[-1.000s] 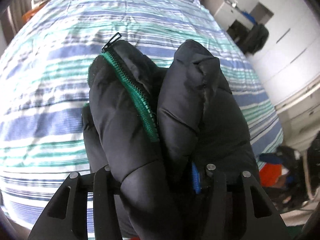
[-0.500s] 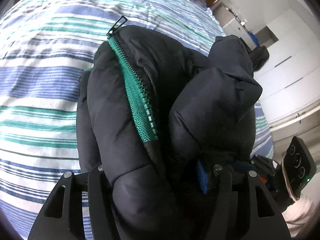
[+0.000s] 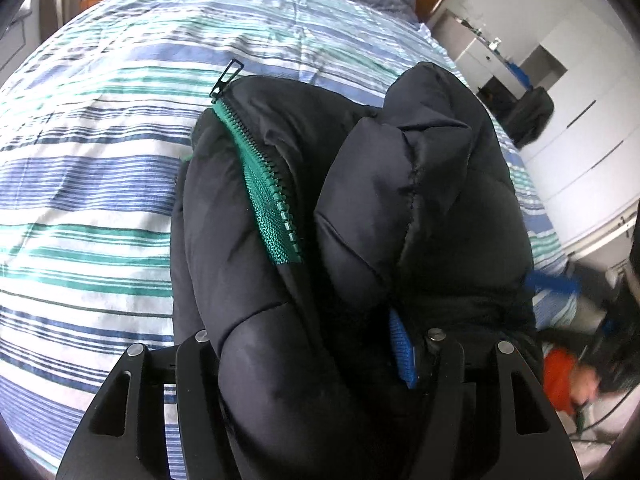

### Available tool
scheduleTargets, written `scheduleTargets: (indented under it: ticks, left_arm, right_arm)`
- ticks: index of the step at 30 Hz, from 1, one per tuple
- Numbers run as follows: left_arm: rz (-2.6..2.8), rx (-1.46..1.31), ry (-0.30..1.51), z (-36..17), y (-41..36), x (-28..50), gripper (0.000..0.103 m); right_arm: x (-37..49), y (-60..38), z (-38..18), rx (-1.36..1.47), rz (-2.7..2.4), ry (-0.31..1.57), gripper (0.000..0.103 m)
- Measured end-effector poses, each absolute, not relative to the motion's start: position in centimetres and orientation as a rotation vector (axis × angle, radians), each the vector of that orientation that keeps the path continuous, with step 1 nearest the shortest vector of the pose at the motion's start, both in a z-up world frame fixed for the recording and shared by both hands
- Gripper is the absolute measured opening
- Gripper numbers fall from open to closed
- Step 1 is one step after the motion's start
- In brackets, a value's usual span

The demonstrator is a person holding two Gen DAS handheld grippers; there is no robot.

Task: Fold large clothes

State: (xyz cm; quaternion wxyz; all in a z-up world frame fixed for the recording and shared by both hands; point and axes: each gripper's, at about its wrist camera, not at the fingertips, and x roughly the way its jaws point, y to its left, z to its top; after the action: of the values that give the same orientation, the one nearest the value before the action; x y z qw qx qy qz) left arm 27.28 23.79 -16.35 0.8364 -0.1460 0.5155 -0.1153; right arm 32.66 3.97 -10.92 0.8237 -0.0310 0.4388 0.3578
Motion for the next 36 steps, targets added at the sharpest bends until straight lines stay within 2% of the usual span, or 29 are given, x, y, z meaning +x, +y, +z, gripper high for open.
scheduleTargets:
  ticks: [5,10,14,18,22,25,29,36]
  left_arm:
    - [-0.243,-0.302,1.074,-16.4,23.6,26.9,0.059]
    - [-0.247,-0.301,1.065,-16.6,23.6,26.8,0.060]
    - [-0.257,-0.323,1.064,-17.1,24.2,26.6,0.060]
    - [-0.259,-0.375,1.074,-18.3,25.6,27.0,0.060]
    - [-0.241,-0.429,1.089,-19.7,26.9,27.9,0.060]
    - [-0.240,-0.446,1.101,-20.3,27.3,28.5,0.060]
    - [-0.268,-0.421,1.117,-19.7,26.8,28.3,0.060]
    - [-0.296,-0.376,1.168,-18.4,26.2,28.9,0.063]
  right_arm:
    - [36.6,5.9,-7.9,-0.102,0.735,0.857,0.050]
    - [39.7,8.7,-7.7,-0.130,0.755,0.870,0.050]
    - [42.4,13.0,-11.8,-0.223,0.770,0.953,0.050]
    - [46.1,15.7,-16.6,-0.280,0.725,1.123,0.050]
    - [48.1,17.5,-19.7,-0.305,0.666,1.250,0.049]
    - [48.6,17.3,-20.6,-0.283,0.649,1.272,0.048]
    - [46.7,16.5,-18.5,-0.300,0.649,1.206,0.049]
    - [36.2,11.5,-10.0,-0.293,0.805,1.017,0.050]
